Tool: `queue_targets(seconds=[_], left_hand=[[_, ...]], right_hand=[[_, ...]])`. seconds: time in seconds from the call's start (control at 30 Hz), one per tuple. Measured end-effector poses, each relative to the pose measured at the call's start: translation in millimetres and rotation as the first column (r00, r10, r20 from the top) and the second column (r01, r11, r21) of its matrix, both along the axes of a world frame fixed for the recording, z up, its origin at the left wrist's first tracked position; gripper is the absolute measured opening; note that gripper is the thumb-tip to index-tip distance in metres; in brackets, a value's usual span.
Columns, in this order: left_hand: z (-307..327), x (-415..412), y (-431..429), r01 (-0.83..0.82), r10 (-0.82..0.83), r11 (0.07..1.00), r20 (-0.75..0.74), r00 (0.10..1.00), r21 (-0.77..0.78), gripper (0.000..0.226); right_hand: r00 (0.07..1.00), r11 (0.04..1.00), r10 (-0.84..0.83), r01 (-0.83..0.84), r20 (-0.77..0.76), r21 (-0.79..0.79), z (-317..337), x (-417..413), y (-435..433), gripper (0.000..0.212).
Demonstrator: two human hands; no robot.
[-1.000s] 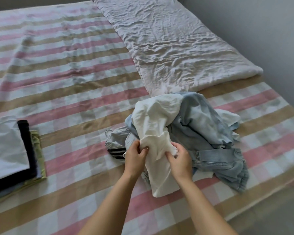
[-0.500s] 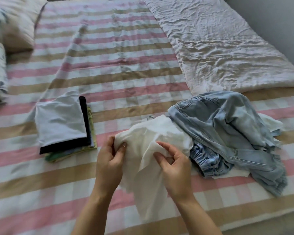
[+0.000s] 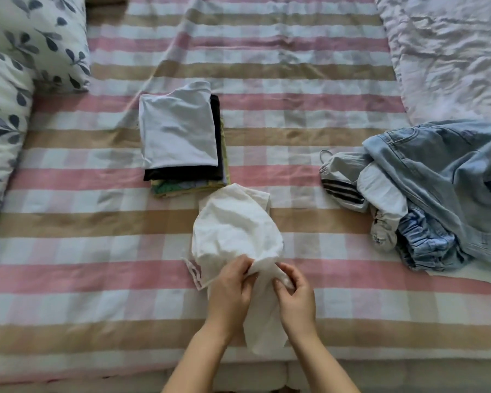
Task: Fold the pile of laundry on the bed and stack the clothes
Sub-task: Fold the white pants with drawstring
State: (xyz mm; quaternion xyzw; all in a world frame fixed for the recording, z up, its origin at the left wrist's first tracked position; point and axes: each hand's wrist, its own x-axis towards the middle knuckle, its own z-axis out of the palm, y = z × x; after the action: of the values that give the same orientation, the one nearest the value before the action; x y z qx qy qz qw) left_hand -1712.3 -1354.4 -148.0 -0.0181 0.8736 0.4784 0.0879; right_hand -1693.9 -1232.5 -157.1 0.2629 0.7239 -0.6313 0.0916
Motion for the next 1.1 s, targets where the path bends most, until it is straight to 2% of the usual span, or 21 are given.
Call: queue_targets(seconds=[0.1, 0.2, 0.3, 0.37, 0.43, 0.5, 0.57, 0.63, 0.67, 0.73, 0.8, 0.83, 0.9, 0.93, 1.0, 1.1], left_hand=[[-32.3, 17.7, 9.4, 0.064, -0.057, 0.996, 0.100, 0.993, -0.062, 0.034], [-51.8, 28.1, 16.6, 0.197, -0.155, 0.965, 0.231, 0.960, -0.171, 0.052], [-52.7, 30.2, 14.7, 0.231, -0.198, 0.967, 0.255, 0.947, -0.108, 0.051], [-44.6, 29.4, 4.8, 0.117, -0.110, 0.993, 0.175, 0.978, -0.028, 0.042], [-36.9, 31.6, -10.2, -0.072, 0.071, 0.997, 0.097, 0.993, 0.008, 0.032], [-32.0, 37.1, -25.3, -0.292, 0.287, 0.956, 0.096, 0.953, 0.039, 0.028], [-31.3, 44.2, -39.1, -0.461, 0.450, 0.886, 0.149, 0.880, 0.045, 0.031], [-35.5, 51.6, -48.4, -0.527, 0.506, 0.849, 0.231, 0.831, 0.034, 0.034], [-40.0, 55.8, -51.7, -0.535, 0.506, 0.844, 0.279, 0.816, 0.034, 0.033], [-49.4, 62.1, -53.4, -0.538, 0.479, 0.841, 0.388, 0.788, 0.053, 0.033], [-58.0, 62.1, -51.8, -0.547, 0.471, 0.836, 0.450, 0.758, 0.046, 0.049], [-62.2, 59.7, -51.1, -0.555, 0.479, 0.831, 0.467, 0.743, 0.031, 0.058], [-68.5, 50.4, -49.4, -0.576, 0.497, 0.817, 0.484, 0.720, 0.018, 0.062], [-71.4, 46.0, -48.3, -0.583, 0.498, 0.812, 0.484, 0.720, 0.031, 0.056], [-77.1, 39.9, -45.4, -0.573, 0.494, 0.818, 0.461, 0.737, 0.040, 0.035], [-79.0, 36.9, -43.7, -0.587, 0.509, 0.808, 0.446, 0.737, 0.047, 0.016]], right_hand=[[0.992, 0.997, 0.018, -0.027, 0.121, 0.077, -25.2, 8.9, 6.7, 0.030], [0.976, 0.987, 0.082, -0.108, 0.202, 0.122, -37.4, 9.1, 16.4, 0.025], [0.974, 0.973, 0.082, -0.125, 0.212, 0.195, -32.9, 5.0, 22.4, 0.030], [0.992, 0.932, 0.078, -0.109, 0.103, 0.345, -20.3, 4.1, 19.1, 0.033], [0.982, 0.868, 0.169, -0.106, -0.088, 0.485, -2.9, 1.0, 7.0, 0.032], [0.904, 0.800, 0.359, -0.170, -0.233, 0.575, 11.2, -6.1, -9.6, 0.027], [0.773, 0.720, 0.570, -0.306, -0.280, 0.623, 17.9, -20.6, -28.3, 0.023], [0.639, 0.601, 0.735, -0.461, -0.226, 0.653, 17.7, -40.5, -47.4, 0.024], [0.568, 0.512, 0.807, -0.539, -0.161, 0.668, 13.4, -50.8, -57.9, 0.028], [0.364, 0.234, 0.931, -0.676, 0.041, 0.699, -2.0, -67.3, -74.5, 0.043], [0.168, -0.053, 0.953, -0.725, 0.251, 0.686, -19.9, -80.3, -81.7, 0.056], [0.095, -0.157, 0.943, -0.718, 0.319, 0.678, -28.0, -85.5, -84.0, 0.058], [0.022, -0.267, 0.921, -0.693, 0.390, 0.670, -40.0, -92.7, -85.8, 0.054], [0.022, -0.275, 0.916, -0.692, 0.401, 0.668, -43.9, -95.2, -84.8, 0.050], [0.082, -0.208, 0.924, -0.715, 0.374, 0.668, -49.5, -98.8, -80.0, 0.043], [0.238, 0.021, 0.935, -0.776, 0.261, 0.631, -48.7, -102.3, -67.1, 0.032]])
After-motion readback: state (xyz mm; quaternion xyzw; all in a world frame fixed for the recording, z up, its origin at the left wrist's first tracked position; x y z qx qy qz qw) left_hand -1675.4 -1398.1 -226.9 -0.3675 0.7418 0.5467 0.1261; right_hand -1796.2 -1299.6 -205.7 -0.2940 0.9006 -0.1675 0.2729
